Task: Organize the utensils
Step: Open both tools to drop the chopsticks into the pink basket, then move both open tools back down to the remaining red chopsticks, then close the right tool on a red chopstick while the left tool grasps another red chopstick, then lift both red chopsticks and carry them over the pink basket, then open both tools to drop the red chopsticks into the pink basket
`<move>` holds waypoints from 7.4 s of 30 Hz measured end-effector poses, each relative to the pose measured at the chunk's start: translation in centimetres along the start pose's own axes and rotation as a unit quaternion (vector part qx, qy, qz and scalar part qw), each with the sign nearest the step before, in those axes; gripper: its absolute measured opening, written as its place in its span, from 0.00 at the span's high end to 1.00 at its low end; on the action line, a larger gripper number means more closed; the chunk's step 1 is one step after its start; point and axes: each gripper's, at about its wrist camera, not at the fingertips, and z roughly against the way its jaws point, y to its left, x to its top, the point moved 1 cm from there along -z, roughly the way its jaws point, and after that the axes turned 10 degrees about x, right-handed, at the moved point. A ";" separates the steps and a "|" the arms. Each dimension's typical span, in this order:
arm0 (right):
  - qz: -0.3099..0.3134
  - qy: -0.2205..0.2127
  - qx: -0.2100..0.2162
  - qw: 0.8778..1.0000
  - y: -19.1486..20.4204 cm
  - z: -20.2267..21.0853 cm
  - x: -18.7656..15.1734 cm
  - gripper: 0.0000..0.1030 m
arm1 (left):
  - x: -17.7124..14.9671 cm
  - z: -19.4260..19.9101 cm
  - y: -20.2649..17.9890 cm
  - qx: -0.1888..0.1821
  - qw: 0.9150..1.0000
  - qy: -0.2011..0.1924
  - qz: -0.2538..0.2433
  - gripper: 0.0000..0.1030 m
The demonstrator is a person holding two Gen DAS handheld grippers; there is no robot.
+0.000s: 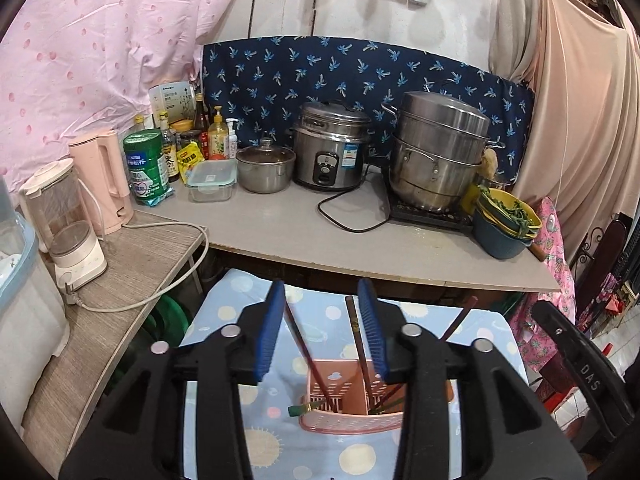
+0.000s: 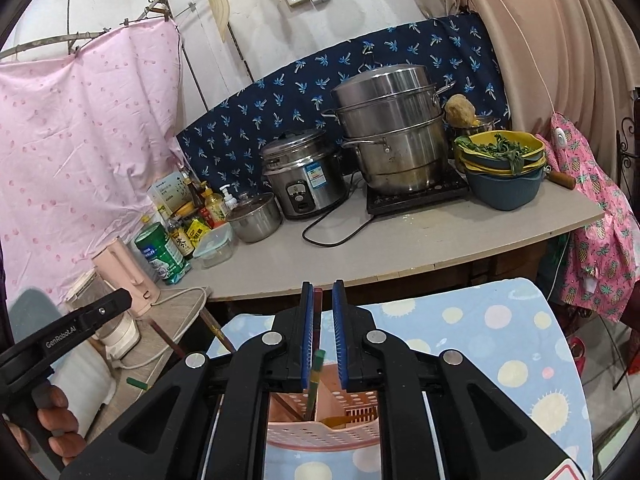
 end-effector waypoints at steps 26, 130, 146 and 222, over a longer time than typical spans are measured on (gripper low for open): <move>0.020 0.034 0.002 0.999 2.6 9.9 -8.0 0.70 | -9.3 7.9 2.9 0.027 0.999 0.027 -0.039 0.53; -0.006 0.272 -0.019 0.962 2.3 12.7 -35.0 0.93 | -37.2 9.7 4.8 -0.003 0.963 0.240 -0.127 0.46; -0.001 0.268 -0.018 0.963 2.3 12.7 -34.7 0.93 | -35.9 8.3 4.9 -0.010 0.963 0.246 -0.105 0.92; 0.012 -0.002 0.011 1.000 1.8 -0.4 0.6 0.88 | 1.0 0.3 0.7 -0.026 0.999 -0.009 0.025 0.76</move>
